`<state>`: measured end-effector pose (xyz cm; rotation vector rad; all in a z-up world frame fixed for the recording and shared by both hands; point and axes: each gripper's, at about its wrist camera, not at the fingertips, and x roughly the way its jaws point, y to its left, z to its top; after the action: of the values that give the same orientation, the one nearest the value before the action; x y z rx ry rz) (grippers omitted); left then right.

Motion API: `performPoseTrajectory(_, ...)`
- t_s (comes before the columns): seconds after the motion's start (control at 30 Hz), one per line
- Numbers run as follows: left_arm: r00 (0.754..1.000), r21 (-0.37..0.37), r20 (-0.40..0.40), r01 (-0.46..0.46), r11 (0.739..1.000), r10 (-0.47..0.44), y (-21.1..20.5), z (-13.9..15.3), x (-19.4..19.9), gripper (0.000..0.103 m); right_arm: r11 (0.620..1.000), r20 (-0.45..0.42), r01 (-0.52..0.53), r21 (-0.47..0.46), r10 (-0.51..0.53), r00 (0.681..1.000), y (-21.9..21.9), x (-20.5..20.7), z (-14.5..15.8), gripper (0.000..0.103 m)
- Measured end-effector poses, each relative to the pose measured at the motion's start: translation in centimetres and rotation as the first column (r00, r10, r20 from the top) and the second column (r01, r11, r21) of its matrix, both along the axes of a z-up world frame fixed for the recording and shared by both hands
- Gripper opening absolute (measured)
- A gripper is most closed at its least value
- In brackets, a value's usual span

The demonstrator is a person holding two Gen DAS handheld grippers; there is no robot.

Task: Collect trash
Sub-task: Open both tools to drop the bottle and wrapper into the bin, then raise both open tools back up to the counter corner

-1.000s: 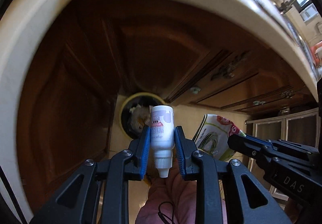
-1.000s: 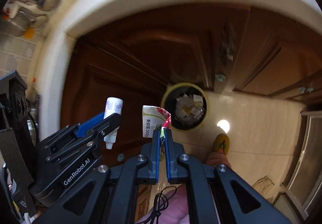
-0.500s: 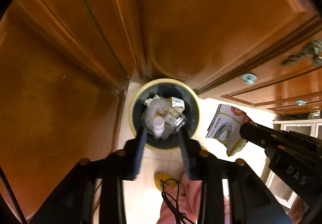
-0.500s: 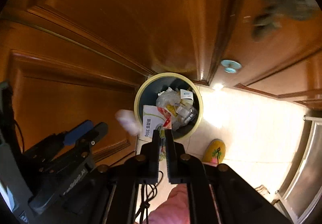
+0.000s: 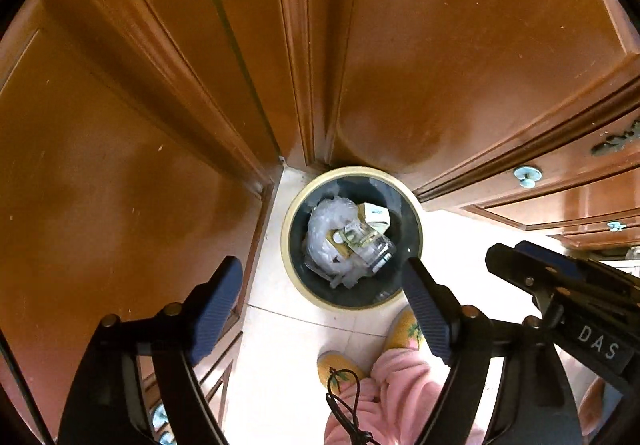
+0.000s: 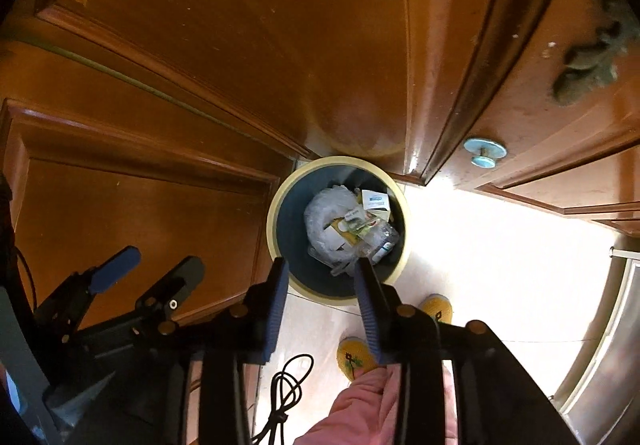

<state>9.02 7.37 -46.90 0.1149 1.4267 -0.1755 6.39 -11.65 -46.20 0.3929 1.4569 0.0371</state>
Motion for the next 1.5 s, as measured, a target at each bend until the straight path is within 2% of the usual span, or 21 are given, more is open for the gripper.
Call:
performPoseTrajectory(0.17,1.0,-0.003,-0.013,0.005,1.0,-0.005,-0.2,1.9,-0.9,0.08,1.0,0.007,0.001,-0.005,-0.001,1.0,-0.4,-0.7,2.5,0.035)
performPoseTrajectory(0.3,1.0,-0.011,-0.01,0.016,1.0,-0.016,-0.7,5.0,-1.7,0.08,1.0,0.016,0.001,-0.004,-0.001,1.0,-0.7,-1.8,6.6,0.035)
performPoseTrajectory(0.57,0.997,-0.019,0.065,0.044,0.999,-0.043,-1.8,16.2,-3.5,0.08,1.0,0.099,0.001,-0.026,0.002,0.995,-1.6,-4.2,17.8,0.035)
performPoseTrajectory(0.77,0.972,-0.007,0.208,0.115,0.993,-0.111,-2.8,25.7,-4.6,0.085,0.998,0.215,0.028,-0.055,-0.016,0.976,-2.4,-5.9,27.1,0.035)
performPoseTrajectory(0.93,0.919,-0.008,0.362,0.17,0.985,-0.156,-3.8,32.9,-5.2,0.087,0.994,0.333,0.059,-0.091,-0.026,0.943,-2.6,-7.2,33.7,0.042)
performPoseTrajectory(1.1,0.851,0.015,0.484,0.225,0.974,-0.204,-4.8,37.9,-5.6,0.089,0.991,0.433,0.071,-0.114,-0.015,0.901,-2.4,-8.1,39.0,0.042)
performPoseTrajectory(1.23,0.795,0.044,0.566,0.237,0.97,-0.22,-5.6,41.2,-5.6,0.093,0.985,0.486,0.081,-0.153,0.004,0.874,-2.5,-7.7,41.5,0.042)
performPoseTrajectory(1.37,0.755,0.057,0.612,0.255,0.965,-0.236,-6.5,43.7,-5.1,0.093,0.979,0.543,0.093,-0.181,0.021,0.84,-3.2,-7.6,44.0,0.042)
performPoseTrajectory(1.5,0.715,0.083,0.656,0.251,0.965,-0.242,-7.9,46.1,-3.6,0.096,0.975,0.573,0.097,-0.202,0.037,0.819,-5.1,-5.9,45.4,0.042)
